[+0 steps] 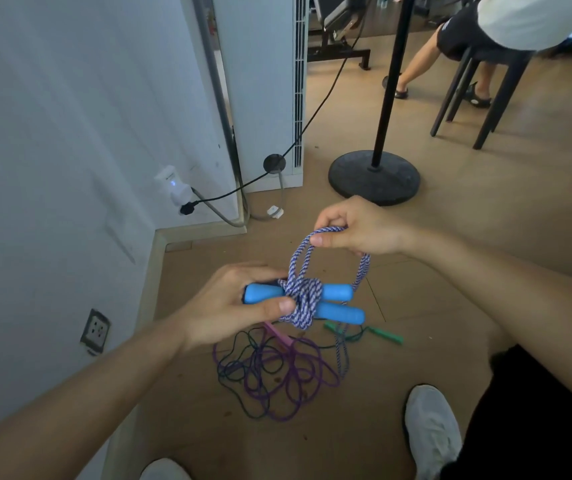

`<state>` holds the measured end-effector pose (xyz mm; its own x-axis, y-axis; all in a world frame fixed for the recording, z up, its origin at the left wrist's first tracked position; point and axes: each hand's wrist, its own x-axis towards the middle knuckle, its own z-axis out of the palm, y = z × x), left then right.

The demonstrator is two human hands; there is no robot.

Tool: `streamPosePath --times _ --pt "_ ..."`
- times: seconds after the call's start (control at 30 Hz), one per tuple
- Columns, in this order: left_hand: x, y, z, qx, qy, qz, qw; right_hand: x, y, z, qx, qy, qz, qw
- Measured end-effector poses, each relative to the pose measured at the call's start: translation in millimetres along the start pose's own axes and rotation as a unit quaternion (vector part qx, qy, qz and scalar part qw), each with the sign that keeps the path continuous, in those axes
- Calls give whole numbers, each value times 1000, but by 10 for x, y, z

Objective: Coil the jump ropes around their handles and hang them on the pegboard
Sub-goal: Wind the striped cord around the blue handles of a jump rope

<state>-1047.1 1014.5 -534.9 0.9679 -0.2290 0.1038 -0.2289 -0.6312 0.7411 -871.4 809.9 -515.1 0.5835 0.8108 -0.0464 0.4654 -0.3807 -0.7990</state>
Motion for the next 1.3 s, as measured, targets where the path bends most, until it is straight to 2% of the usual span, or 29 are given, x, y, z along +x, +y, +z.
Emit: streamPosePath --times 0.13,0.3,0.37,0.43,0.53,0.63,0.87,0.97,1.03,1.13,1.23,1.3 --pt "-36 12 20 -47 31 -21 998 -36 -12 73 35 -15 24 999" --pt "-71 70 -36 -200 81 -44 975 -126 -17 136 73 -65 40 994" --pt "-50 149 -31 -324 96 -54 940 -164 -57 155 91 -64 45 993" --pt "-17 194 -29 -459 110 -88 877 -186 -88 191 104 -51 51 992" --pt "31 154 -94 -561 148 -141 802 -186 -77 239 105 -42 11 994" --pt "60 117 -205 -628 215 -186 724 -231 -32 310 54 -62 15 997" --pt "69 -29 -391 -605 303 -225 701 -303 -15 405 -34 -55 42 997" --pt "51 -154 -484 -571 310 -228 725 -330 -63 367 -80 -59 8 995" --pt "25 -254 -513 -486 304 -249 781 -330 -110 322 -101 -25 -24 994" --pt "-23 -343 -469 -256 309 -302 865 -319 -206 231 -96 11 -72 993" --pt "-71 -448 -375 -64 210 -254 942 -312 -286 177 -96 11 -96 991" --pt "-57 -483 -318 50 124 -222 966 -302 -315 143 -95 13 -99 990"
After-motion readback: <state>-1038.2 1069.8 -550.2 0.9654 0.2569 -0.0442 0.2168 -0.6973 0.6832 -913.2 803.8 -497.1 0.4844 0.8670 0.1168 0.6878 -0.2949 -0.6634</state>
